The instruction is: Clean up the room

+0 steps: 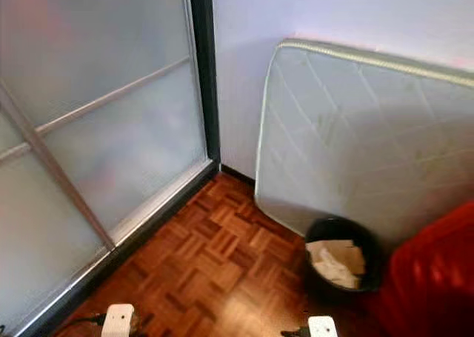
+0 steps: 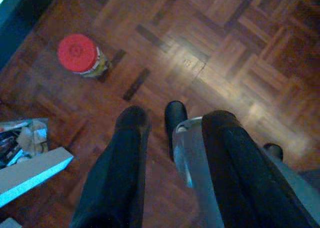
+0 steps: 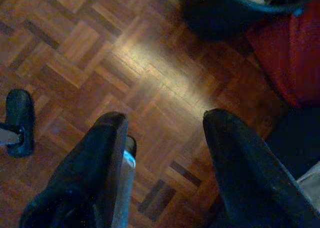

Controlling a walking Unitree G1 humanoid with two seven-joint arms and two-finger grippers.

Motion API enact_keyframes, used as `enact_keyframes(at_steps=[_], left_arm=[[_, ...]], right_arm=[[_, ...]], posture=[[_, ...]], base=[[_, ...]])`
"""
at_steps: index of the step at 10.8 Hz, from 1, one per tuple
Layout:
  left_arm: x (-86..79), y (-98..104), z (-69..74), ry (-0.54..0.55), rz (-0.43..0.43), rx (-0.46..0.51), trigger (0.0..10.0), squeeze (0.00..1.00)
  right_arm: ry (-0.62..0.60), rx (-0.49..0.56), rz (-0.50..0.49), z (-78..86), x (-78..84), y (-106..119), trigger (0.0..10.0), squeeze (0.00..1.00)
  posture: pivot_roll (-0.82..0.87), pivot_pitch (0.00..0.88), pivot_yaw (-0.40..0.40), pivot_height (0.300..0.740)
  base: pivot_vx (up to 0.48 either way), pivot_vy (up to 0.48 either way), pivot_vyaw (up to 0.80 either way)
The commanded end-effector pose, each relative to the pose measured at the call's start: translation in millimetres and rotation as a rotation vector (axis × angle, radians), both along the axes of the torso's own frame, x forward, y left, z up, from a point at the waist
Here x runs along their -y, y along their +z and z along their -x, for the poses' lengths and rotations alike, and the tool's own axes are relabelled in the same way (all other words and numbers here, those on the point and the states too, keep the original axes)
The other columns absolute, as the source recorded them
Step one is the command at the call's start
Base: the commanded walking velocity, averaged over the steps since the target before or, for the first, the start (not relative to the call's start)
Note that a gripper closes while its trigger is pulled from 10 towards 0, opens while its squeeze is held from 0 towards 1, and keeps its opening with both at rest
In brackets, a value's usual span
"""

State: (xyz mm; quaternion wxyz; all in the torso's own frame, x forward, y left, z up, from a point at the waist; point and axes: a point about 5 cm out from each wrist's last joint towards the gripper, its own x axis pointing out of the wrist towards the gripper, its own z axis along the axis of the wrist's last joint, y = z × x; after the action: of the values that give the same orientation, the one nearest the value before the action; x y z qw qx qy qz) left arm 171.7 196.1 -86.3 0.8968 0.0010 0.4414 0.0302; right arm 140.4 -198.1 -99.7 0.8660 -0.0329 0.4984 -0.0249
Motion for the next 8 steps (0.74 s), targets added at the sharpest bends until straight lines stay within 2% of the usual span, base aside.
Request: enact_keyframes(at_steps=[1,4,8], left_arm=[[-3.2,0.1,0.4,0.009,-0.003,-0.007,10.0,0.00],[-2.1,0.3,-0.4,0.008,0.000,-0.004,10.0,0.00],[-1.3,0.9,-1.8,0.005,0.003,0.003,10.0,0.00]], right_arm=[[-0.015,0.012,-0.001,-0.2,4.9,1.1,10.0,0.00],[-0.029,0.003,0.006,5.2,17.7,1.6,10.0,0.00],[-0.030,-0.007,0.010,5.3,21.5,2.1,10.0,0.00]], posture=[[0.03,0.000,-0.018,0.740],[0.02,0.000,-0.017,0.740],[0.02,0.000,-0.020,0.740]], base=[[0.289,0.000,0.00],[0.304,0.000,0.00],[0.334,0.000,0.00]])
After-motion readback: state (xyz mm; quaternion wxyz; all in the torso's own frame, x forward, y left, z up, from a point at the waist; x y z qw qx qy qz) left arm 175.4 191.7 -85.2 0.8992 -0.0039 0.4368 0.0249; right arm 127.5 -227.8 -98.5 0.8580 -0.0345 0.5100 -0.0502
